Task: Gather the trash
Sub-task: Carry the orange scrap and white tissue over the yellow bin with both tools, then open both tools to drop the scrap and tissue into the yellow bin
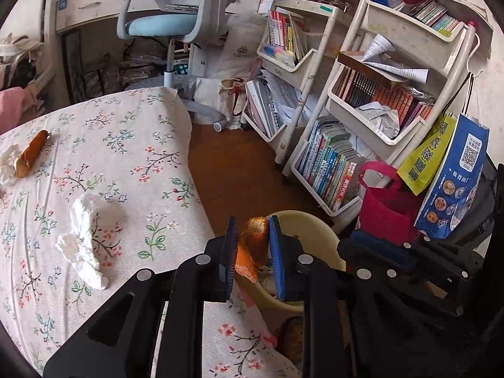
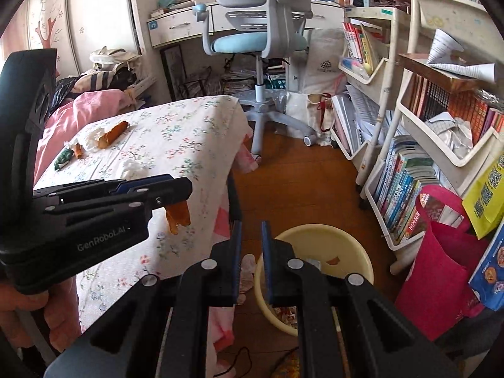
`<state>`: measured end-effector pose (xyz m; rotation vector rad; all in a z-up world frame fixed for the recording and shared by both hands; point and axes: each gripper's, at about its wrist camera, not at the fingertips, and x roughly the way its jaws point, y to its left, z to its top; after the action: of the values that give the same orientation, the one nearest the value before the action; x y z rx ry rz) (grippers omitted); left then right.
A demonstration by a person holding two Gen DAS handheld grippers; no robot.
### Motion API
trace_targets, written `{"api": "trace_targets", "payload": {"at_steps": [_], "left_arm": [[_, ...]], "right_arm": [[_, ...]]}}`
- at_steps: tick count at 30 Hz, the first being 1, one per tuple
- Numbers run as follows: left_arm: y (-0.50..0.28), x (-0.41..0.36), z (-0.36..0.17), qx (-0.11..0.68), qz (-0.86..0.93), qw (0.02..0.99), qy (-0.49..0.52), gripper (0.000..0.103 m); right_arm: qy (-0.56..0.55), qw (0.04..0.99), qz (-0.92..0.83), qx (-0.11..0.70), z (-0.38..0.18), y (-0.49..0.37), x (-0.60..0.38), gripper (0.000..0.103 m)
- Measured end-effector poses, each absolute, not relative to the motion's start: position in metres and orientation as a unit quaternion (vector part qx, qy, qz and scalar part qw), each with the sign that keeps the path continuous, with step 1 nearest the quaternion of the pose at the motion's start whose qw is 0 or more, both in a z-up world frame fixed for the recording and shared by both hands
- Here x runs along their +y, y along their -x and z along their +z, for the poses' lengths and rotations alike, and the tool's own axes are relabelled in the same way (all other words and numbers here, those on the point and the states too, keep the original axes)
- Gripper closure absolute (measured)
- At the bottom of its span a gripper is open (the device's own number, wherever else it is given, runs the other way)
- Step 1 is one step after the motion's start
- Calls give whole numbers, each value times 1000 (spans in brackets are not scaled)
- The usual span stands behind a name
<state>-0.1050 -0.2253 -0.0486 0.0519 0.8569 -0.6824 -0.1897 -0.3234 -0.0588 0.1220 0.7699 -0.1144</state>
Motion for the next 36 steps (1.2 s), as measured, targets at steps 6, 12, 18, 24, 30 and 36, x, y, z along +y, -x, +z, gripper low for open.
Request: {"api": "trace_targets", "payload": {"at_steps": [6,12,18,24,30,36], "left_arm": [[109,-247,-55,414,-330,848,-30,84],[117,-269,-62,418,-338,842,-40,84],[116,-287,-69,430,-336,837,-44,84],[110,-303,-79,444,-341,828,-43,57],[107,-288,-73,438,-322,839,-38,48],[104,-245,-45,397,-288,871,-27,35]], "right_arm": [[-74,919,-70,381,-66,194,-341,90],[-85,915,-76,387,-72,198,-354,90],[-91,910,-100,393,-85,197,-371,90],[-132,887,-143,418,-111,196,-403,56],[-124,895,-140,405,-98,195,-392,51],[-97,915,-108,376,-74,192,-364,43]]}}
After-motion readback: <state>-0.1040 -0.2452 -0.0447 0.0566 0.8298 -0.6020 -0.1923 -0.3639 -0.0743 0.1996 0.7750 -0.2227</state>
